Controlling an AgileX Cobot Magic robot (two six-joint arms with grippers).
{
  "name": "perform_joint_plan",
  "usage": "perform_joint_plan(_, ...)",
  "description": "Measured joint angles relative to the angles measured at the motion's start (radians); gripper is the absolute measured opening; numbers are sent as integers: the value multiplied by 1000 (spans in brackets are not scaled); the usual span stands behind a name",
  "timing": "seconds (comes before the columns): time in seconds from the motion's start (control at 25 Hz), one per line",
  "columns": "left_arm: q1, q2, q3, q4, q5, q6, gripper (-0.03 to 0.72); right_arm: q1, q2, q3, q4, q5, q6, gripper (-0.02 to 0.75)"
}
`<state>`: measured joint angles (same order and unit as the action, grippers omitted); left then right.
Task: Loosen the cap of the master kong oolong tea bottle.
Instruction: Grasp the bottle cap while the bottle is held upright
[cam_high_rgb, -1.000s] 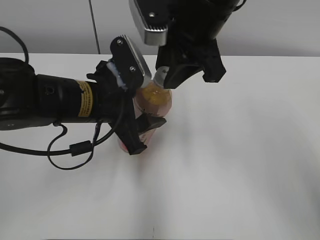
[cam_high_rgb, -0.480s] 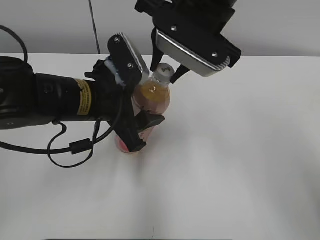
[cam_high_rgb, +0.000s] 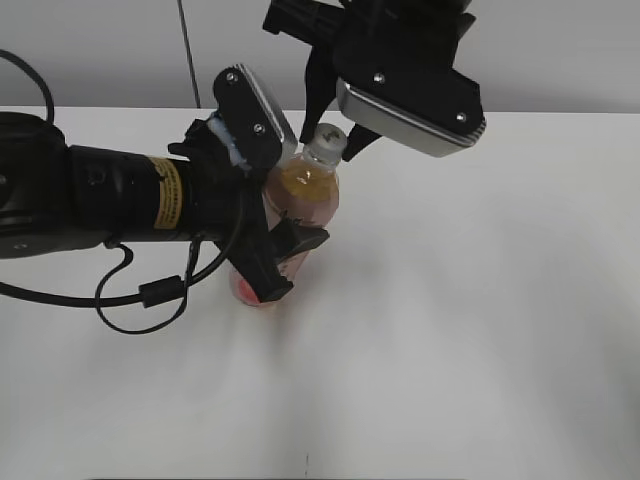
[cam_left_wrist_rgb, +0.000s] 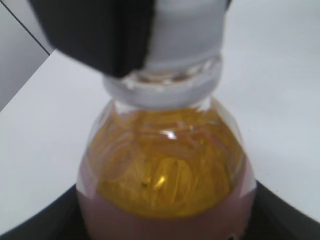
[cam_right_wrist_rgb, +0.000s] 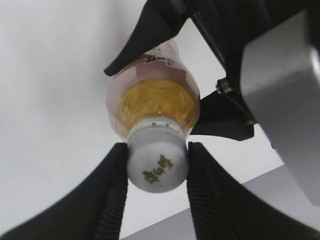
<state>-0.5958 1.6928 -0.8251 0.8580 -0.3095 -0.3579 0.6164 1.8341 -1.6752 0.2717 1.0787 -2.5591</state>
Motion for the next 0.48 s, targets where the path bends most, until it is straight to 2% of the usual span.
perform_joint_plan(0.48,-3,-4,-8,5,-19,1,447,0,-33,6,-4,9,-18,277)
